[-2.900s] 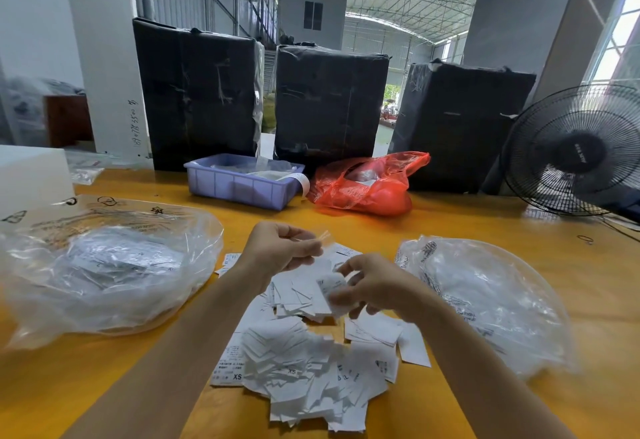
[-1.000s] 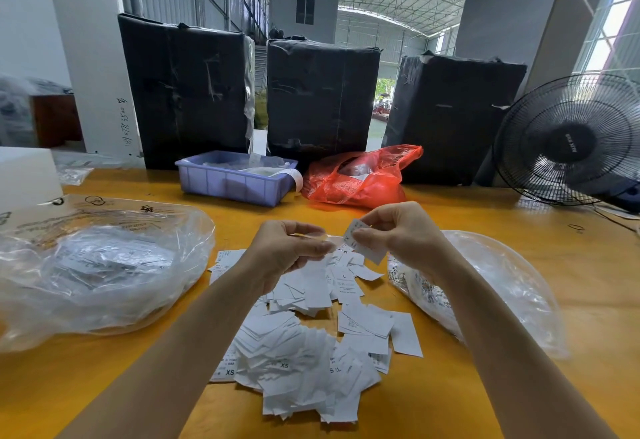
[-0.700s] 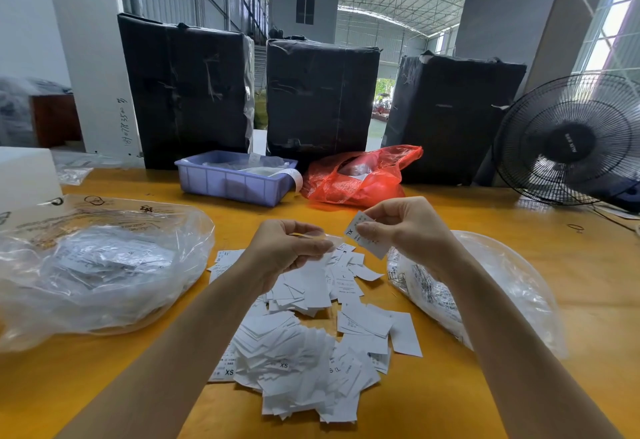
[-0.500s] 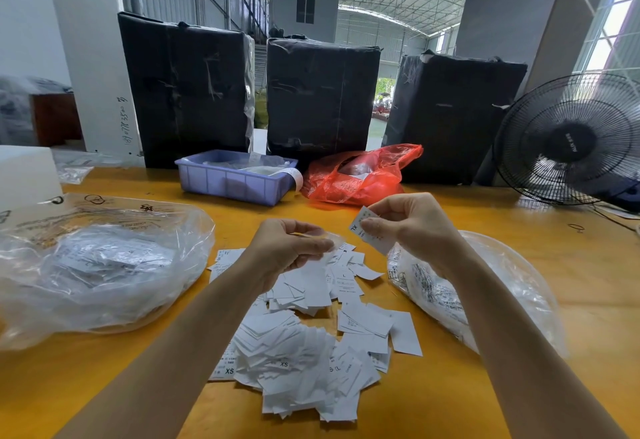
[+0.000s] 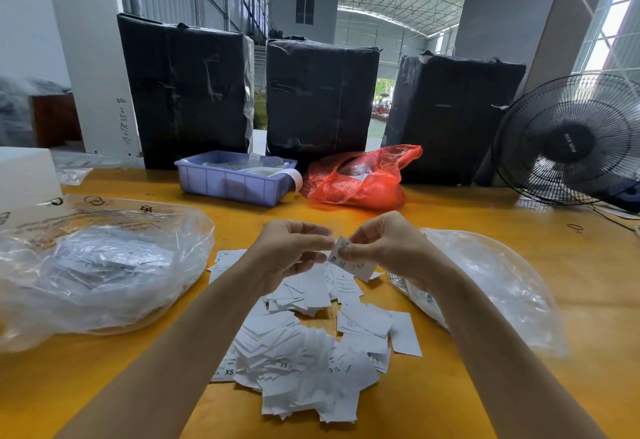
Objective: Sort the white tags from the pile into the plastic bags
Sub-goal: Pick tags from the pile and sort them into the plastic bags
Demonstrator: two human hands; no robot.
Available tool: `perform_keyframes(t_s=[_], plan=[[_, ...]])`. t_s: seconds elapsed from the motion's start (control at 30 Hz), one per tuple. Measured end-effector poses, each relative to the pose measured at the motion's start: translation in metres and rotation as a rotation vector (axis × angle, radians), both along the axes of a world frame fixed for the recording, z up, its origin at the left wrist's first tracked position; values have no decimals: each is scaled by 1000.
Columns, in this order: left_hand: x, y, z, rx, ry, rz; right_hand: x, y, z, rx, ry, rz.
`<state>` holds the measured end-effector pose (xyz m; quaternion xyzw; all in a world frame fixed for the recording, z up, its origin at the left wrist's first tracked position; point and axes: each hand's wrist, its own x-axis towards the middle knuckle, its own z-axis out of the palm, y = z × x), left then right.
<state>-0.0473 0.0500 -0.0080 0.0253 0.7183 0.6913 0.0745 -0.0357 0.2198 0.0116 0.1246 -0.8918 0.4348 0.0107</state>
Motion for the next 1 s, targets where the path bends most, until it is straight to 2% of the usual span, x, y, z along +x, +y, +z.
perform_keyframes(t_s=[0.13,0.3,0.5,0.77,1.0], plan=[[4,-1,1,-64,-49,-84,1,0,1,41,40,55],[3,-1,-1,-54,0,-26,1,1,3,83,15,49],[0,-2,-3,-82,25,-4,-1,10,8,-91,164,-79],[-1,0,-3,-95,29,-5,0,6,8,-92,169,-33],[-2,0,-4,-104,31,-10,0,5,6,-44,95,-28]])
